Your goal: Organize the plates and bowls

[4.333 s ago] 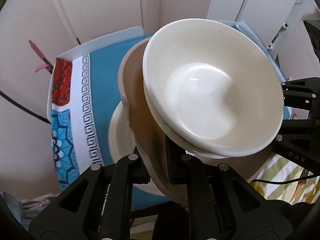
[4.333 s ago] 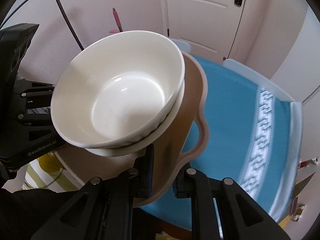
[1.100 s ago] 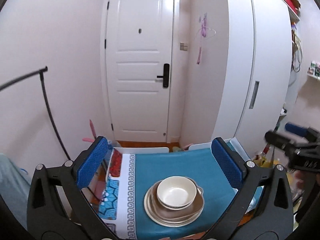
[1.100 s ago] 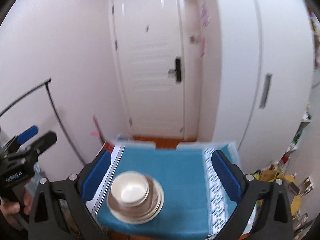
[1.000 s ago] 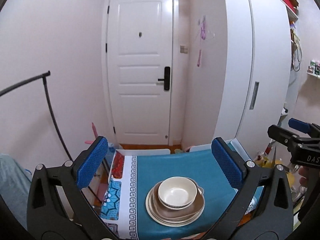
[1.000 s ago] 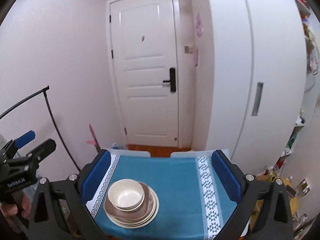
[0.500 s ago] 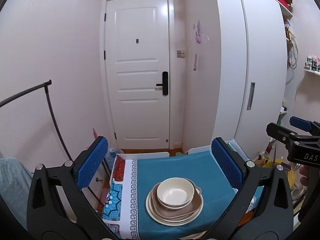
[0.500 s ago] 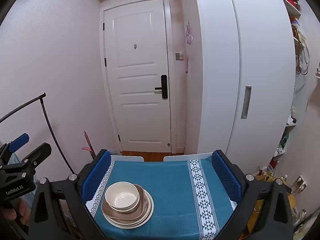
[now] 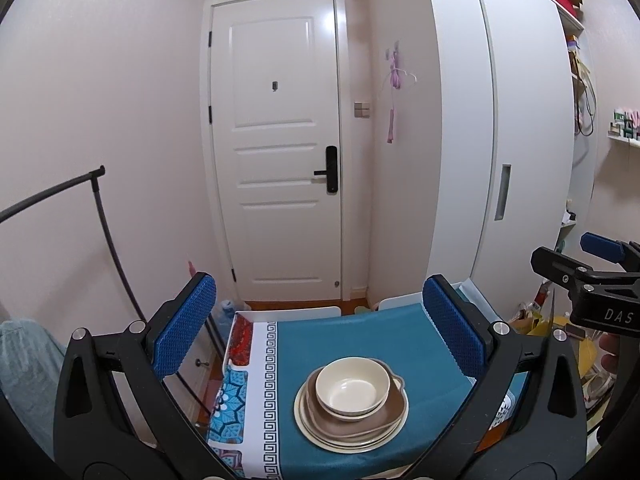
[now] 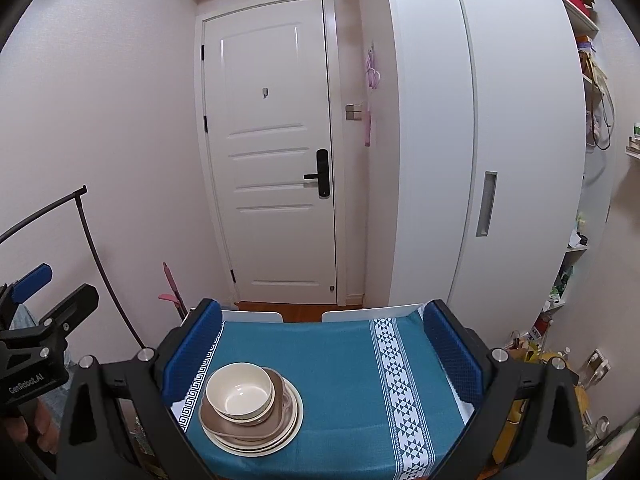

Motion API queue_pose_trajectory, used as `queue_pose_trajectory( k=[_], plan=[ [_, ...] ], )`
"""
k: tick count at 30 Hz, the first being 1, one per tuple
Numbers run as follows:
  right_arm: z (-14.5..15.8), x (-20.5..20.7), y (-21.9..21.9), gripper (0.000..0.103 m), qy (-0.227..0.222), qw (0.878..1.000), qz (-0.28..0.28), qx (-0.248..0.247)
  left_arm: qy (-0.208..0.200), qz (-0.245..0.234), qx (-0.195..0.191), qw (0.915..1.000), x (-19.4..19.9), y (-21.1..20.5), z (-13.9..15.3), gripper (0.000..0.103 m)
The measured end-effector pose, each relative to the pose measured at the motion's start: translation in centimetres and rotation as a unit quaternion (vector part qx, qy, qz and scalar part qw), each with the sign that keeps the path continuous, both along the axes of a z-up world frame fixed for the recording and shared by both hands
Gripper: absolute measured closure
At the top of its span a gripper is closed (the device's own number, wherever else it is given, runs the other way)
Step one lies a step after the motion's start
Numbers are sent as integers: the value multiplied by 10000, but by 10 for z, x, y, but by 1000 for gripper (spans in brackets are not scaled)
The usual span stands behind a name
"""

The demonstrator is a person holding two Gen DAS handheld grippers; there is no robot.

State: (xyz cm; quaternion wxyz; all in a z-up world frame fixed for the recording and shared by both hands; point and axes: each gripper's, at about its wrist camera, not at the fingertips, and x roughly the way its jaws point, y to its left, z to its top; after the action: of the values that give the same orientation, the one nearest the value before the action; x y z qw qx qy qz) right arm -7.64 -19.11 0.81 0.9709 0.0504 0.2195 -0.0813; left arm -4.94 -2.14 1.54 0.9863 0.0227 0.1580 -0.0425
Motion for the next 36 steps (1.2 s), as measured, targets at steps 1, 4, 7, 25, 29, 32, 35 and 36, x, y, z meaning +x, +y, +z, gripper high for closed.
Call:
queue_pose_trajectory(
  k=[1, 4, 7, 25, 29, 32, 35, 36],
  plan=[
    [0, 0, 0, 3, 4, 10000, -2, -2, 0, -10, 0, 10000, 1, 1, 0, 0],
    [0, 0, 0, 3, 10, 10000, -20, -2, -11, 5, -14, 10000, 0, 0, 0, 0],
    [0, 0, 0, 3, 21, 10000, -42, 3, -7, 18, -15, 10000, 0, -1, 0, 0],
    [3, 4, 0, 3, 44, 10000, -43, -17, -6, 22, -81, 10000, 2, 1, 0, 0],
    [3, 5, 1, 3, 49, 10000, -44, -12, -27, 20, -110, 9999, 3, 2, 0, 0],
    [2, 5, 1, 3, 52, 10000, -48, 4, -13, 41, -88, 10000, 3, 1, 0, 0],
    [2, 6, 2, 3, 53, 10000, -63, -3, -18, 39, -89, 10000, 4, 2, 0, 0],
    [2, 6, 3, 3, 54, 10000, -71, -2, -20, 45, -86, 10000, 3, 1, 0, 0]
  ],
)
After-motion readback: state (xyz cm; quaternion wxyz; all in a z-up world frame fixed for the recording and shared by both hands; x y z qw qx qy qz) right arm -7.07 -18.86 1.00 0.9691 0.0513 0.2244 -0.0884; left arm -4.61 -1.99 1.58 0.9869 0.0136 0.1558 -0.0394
